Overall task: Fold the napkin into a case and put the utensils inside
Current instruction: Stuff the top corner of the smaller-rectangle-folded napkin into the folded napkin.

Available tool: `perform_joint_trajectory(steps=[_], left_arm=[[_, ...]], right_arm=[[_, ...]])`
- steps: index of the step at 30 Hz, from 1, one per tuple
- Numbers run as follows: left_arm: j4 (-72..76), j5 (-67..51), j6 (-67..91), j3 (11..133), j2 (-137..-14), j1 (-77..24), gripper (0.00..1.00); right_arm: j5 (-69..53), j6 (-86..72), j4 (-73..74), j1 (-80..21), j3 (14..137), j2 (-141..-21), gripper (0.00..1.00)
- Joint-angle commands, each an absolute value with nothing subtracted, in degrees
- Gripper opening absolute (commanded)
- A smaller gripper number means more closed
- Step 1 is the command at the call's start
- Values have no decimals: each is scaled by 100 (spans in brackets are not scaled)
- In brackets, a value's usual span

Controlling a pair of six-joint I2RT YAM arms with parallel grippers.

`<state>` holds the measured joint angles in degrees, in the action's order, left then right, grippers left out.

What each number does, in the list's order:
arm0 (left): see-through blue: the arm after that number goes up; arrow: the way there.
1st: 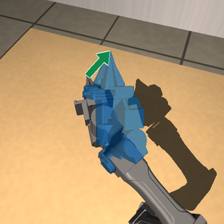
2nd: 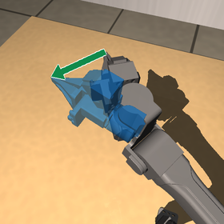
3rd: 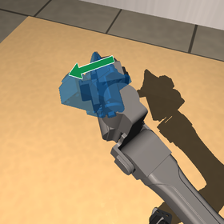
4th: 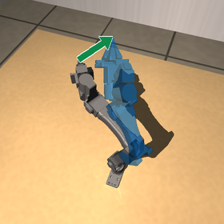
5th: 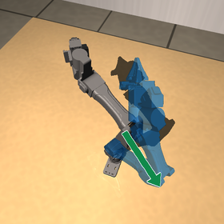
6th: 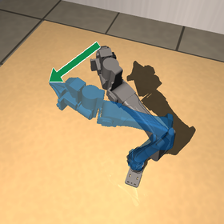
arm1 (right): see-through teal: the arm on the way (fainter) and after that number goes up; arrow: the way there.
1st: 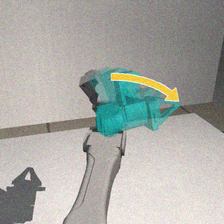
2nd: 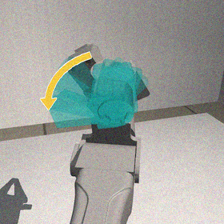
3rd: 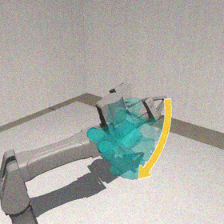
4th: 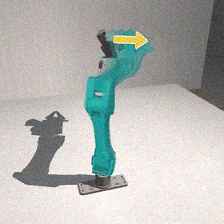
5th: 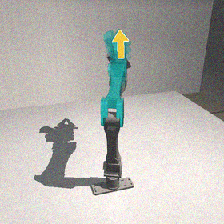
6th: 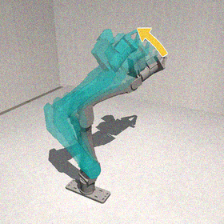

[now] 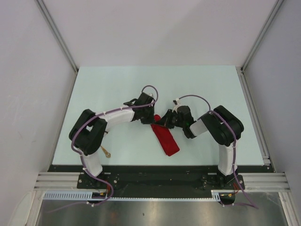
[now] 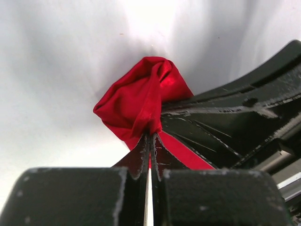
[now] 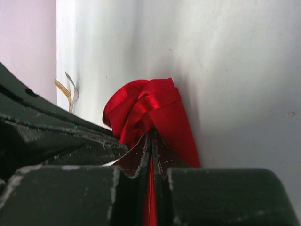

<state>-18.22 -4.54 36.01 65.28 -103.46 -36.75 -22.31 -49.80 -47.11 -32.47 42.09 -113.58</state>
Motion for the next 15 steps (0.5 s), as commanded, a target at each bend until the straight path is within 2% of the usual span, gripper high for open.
perform_joint_trajectory(steps=[1,7,15], left_arm=[[-1907,-484,3568,6733,-10090,-3604,1],[-1995,-360,3533,6706,-9976,-3586,0],[-1899,-483,3551,6688,-9870,-3586,0]], right_arm=[[-2399,-4729,-4834,-3208,4148,-11066,6],[-2329,-4579,-4588,-3190,4210,-10898,7],[-2513,-4772,-4684,-3269,4622,-11398,6]])
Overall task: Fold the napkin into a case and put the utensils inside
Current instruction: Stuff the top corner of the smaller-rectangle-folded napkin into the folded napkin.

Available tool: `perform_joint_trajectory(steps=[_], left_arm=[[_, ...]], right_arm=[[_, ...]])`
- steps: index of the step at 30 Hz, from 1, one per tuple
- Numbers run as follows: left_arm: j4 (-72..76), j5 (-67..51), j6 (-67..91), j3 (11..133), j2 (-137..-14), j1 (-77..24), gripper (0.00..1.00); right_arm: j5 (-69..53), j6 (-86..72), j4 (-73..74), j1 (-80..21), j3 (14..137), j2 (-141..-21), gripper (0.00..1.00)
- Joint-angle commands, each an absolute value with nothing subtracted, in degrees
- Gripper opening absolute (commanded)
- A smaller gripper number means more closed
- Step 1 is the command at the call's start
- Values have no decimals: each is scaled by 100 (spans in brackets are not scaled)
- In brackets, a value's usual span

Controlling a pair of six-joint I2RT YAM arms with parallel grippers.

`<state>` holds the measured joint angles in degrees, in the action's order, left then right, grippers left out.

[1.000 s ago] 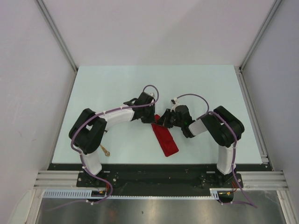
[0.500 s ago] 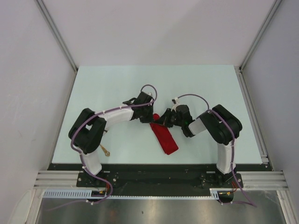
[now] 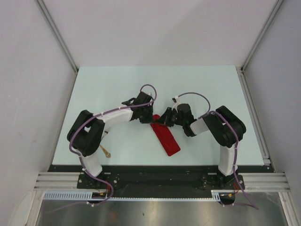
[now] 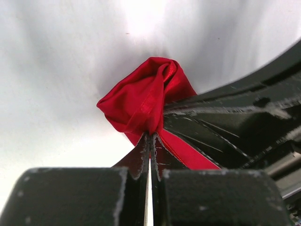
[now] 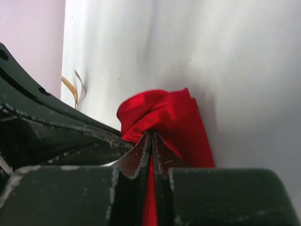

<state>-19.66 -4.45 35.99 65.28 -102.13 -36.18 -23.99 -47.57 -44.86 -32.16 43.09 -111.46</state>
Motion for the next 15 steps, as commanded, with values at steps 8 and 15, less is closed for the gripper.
perform_joint_trajectory(steps=[8,15], left_arm=[[-1793,-730,3621,6732,-10081,-3612,0],[-1802,-18,3919,6504,-9993,-3525,0]], right_arm=[[-2540,-5158,-5070,-3472,5062,-12040,6],[-2512,-5053,-5063,-3472,5000,-11908,6]])
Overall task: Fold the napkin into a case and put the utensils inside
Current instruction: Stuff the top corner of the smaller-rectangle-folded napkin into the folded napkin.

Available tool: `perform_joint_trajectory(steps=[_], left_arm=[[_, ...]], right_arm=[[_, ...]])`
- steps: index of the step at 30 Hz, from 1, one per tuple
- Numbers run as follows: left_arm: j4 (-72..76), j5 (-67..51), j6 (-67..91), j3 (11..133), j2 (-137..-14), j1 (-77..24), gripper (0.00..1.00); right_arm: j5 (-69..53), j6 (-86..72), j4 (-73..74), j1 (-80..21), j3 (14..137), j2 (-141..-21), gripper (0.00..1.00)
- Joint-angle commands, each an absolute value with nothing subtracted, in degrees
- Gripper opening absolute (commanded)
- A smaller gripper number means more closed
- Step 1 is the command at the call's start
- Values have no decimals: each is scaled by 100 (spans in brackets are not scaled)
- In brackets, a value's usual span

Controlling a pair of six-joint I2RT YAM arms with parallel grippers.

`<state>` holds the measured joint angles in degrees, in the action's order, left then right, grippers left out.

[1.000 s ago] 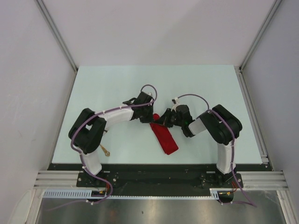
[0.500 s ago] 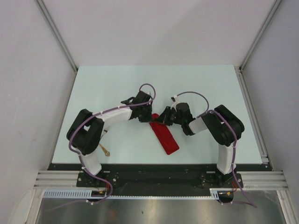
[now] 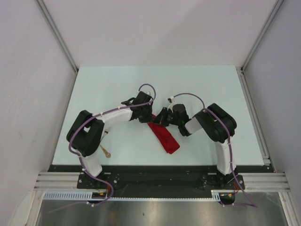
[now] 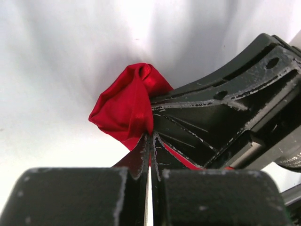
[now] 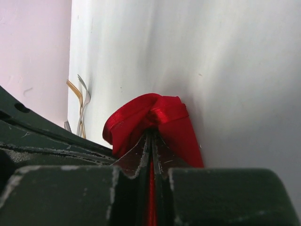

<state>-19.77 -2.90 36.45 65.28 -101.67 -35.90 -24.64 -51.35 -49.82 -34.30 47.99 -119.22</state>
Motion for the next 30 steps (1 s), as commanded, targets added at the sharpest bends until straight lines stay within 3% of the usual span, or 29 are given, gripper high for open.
perform_joint_trajectory(steps=[1,16,18,25,30], left_arm=[[-1776,-26,3963,6487,-10011,-3481,0],[-1292,-659,3867,6249,-9967,-3313,6],[-1353,-624,3858,6179,-9818,-3313,10],[-1626,-255,3709,6161,-9466,-3305,41],[-1819,-132,3595,6442,-9684,-3305,43]], right_arm=[[-2592,-5149,-5089,-3463,5053,-11970,7],[-2461,-4228,-3691,-3270,4535,-10890,15],[-2461,-4219,-3726,-3226,4561,-10959,14],[-2531,-4166,-3683,-3182,4807,-11197,14],[-2540,-4227,-3727,-3225,4895,-11259,13]])
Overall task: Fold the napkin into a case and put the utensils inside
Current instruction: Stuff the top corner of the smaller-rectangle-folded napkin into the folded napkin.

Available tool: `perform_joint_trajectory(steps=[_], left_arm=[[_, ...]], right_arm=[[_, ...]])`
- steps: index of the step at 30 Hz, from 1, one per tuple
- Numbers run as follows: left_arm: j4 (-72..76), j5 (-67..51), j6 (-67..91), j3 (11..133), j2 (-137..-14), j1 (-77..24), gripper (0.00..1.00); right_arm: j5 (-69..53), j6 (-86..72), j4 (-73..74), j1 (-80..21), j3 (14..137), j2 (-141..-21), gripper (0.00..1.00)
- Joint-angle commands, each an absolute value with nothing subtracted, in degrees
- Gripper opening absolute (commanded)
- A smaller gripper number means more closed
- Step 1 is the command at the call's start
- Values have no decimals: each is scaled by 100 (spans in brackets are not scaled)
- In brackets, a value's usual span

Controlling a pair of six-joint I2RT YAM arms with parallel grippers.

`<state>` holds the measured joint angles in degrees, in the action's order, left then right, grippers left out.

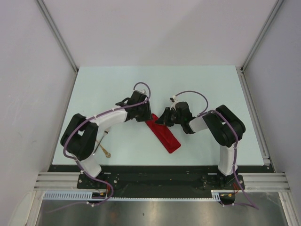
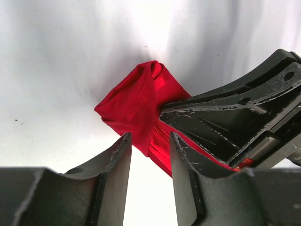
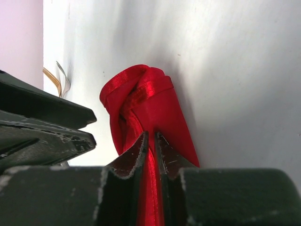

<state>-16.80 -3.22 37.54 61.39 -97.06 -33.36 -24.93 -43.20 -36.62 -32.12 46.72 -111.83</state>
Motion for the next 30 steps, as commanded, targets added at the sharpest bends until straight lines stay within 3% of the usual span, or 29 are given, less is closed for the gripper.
perform_joint_trajectory(steps=[1,8,15,20,30], left_arm=[[-1854,-149,3595,6495,-9738,-3313,42],[-1899,-299,3577,6723,-10142,-3313,36],[-1802,-219,3621,6812,-10433,-3314,22],[-1521,-273,3665,6601,-10222,-3314,22],[-1310,-422,3762,6205,-9510,-3261,25]], right_arm=[[-2531,-4219,-3718,-3226,4913,-11259,13],[-2558,-4271,-3665,-3287,5150,-11469,13],[-2487,-4464,-3805,-3586,5493,-11979,11],[-2487,-4430,-3798,-3586,5415,-11778,11],[-2514,-3657,-2321,-3156,4870,-10144,32]])
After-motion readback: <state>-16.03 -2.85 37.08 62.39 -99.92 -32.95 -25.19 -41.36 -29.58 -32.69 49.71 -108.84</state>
